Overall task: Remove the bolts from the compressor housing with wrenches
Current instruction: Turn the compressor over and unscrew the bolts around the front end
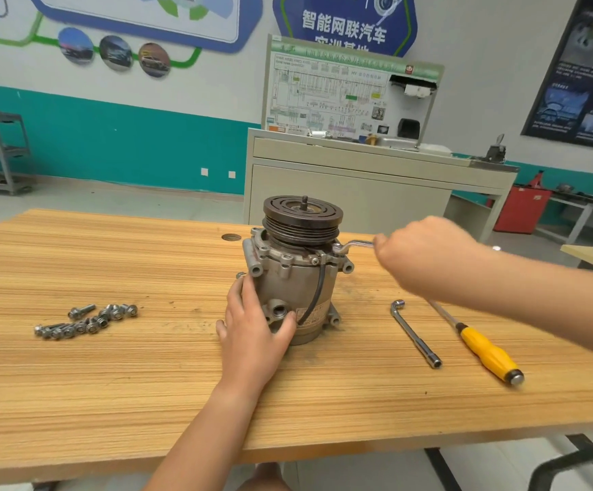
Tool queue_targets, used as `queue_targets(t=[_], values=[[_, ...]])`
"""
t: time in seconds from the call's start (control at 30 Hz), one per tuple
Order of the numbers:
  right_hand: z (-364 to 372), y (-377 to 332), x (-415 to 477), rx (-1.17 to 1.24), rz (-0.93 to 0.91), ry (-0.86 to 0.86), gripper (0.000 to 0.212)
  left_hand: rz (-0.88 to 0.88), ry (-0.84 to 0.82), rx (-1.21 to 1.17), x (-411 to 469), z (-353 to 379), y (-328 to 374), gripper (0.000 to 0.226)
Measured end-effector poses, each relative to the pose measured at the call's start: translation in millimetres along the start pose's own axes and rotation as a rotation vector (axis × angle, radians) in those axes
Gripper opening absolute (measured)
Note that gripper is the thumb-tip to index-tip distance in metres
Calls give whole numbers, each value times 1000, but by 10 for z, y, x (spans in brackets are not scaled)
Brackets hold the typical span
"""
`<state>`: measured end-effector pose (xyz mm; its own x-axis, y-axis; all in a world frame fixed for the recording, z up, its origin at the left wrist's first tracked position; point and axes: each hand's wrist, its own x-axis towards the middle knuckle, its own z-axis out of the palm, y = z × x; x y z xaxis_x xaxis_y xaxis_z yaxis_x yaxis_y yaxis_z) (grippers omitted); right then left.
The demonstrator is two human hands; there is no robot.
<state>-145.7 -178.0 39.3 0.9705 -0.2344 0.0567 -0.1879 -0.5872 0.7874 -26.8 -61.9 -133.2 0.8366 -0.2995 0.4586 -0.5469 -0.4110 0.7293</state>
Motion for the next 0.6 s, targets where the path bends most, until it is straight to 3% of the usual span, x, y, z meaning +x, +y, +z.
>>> queue_targets(t=[0.1, 0.3, 0.4, 0.5, 0.53, 0.6], values=[[216, 184, 307, -2, 38, 31, 19, 8, -4, 10, 4, 3, 1, 84], [705, -62, 957, 368, 54, 381, 36, 1, -9, 8, -9, -3, -1, 86], [819, -47, 862, 618, 180, 488, 29, -11, -10, 1, -16, -13, 7, 89], [769, 76, 547, 1068, 394, 637, 28, -13, -13, -2, -19, -12, 9, 90], [725, 112, 427, 1123, 420, 656, 28, -13, -12, -5, -19, -11, 15, 90], [637, 150, 202, 1007, 403, 579, 24, -17, -11, -6, -19, -9, 18, 90]])
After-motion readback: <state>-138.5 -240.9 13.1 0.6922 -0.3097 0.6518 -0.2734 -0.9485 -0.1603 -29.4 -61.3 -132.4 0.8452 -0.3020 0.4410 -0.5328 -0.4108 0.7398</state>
